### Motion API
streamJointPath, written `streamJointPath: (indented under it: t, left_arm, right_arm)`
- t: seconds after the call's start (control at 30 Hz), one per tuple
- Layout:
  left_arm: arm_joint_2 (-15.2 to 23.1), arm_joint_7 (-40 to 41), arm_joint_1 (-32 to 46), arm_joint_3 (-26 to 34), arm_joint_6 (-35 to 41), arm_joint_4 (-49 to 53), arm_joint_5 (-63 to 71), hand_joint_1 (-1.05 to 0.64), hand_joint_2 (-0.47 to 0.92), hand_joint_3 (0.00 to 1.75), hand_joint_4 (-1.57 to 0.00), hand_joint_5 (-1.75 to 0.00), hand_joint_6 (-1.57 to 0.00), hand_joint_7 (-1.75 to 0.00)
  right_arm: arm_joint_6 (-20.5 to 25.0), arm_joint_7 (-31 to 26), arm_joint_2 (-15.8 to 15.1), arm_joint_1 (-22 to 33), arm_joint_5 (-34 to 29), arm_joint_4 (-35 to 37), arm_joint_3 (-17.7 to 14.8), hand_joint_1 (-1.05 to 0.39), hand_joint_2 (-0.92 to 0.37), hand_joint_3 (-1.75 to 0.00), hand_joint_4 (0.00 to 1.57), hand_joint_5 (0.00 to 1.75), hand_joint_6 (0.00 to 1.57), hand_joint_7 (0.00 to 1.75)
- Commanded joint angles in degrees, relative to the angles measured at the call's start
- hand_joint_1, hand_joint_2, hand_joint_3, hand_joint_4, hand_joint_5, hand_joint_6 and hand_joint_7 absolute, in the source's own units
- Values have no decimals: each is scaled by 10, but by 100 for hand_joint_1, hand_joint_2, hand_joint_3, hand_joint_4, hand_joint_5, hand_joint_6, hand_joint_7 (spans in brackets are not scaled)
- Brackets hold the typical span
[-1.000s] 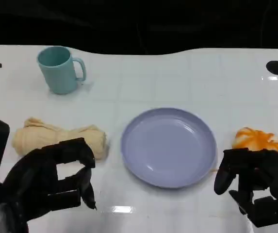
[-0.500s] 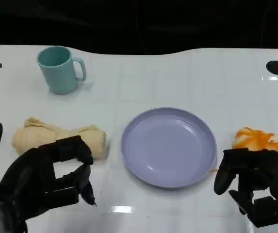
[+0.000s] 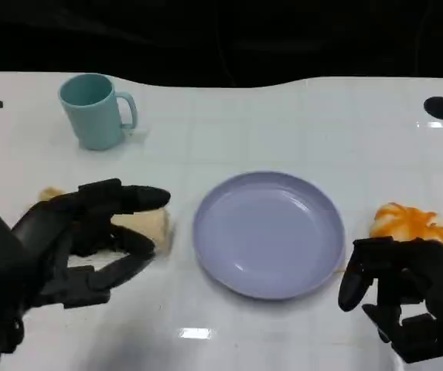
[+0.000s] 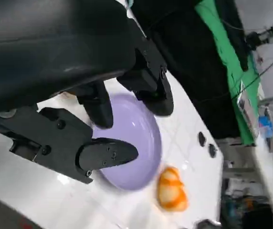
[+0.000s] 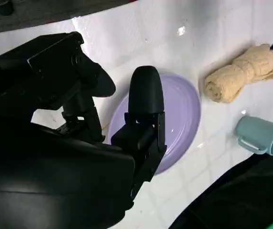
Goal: Grasp the towel on the left side of the plate with the left hand and place it into the plate.
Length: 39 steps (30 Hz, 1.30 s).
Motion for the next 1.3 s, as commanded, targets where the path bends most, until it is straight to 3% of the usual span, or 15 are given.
streamJointPath:
  t: [0.03, 0.17, 0.27, 0.47, 0.83, 1.07, 1.3]
  left_arm:
    - [50, 7, -12, -27, -77, 18, 127, -41, 92, 8, -18, -58, -36, -2]
    - [90, -16, -43, -48, -71, 24, 209, -49, 92, 2, -8, -55, -26, 0]
    - [115, -23, -72, -73, -69, 42, 280, -56, 91, 0, -9, -47, -22, 0]
    - [126, -17, -135, -132, -73, 103, 409, -58, 86, 0, -13, -39, -23, -1]
    - [113, -25, -246, -215, -109, 260, 543, -59, 87, 0, -23, -29, -27, -1]
    - [77, -26, -318, -264, -127, 406, 566, -58, 85, 1, -36, -15, -32, 0]
    - [31, 0, -381, -303, -162, 580, 568, -55, 87, 1, -42, -11, -34, -2]
  right_arm:
    - [0, -4, 1, -1, -3, -6, 1, 3, -58, -107, 70, 174, 69, 146]
    - [3, -6, 2, -3, -6, -6, 6, 3, -57, -106, 70, 174, 69, 147]
    - [4, -8, 1, -4, -6, -7, 8, 3, -58, -106, 70, 174, 69, 147]
    - [1, -10, 1, -2, -8, -8, 9, 2, -57, -106, 70, 174, 69, 147]
    - [4, -12, 5, -1, -9, -12, 12, 3, -57, -107, 70, 173, 69, 146]
    - [9, -14, 7, -1, -15, -13, 18, 2, -57, -108, 70, 172, 69, 145]
    - [7, -13, 7, -1, -18, -14, 19, 1, -56, -108, 71, 172, 70, 143]
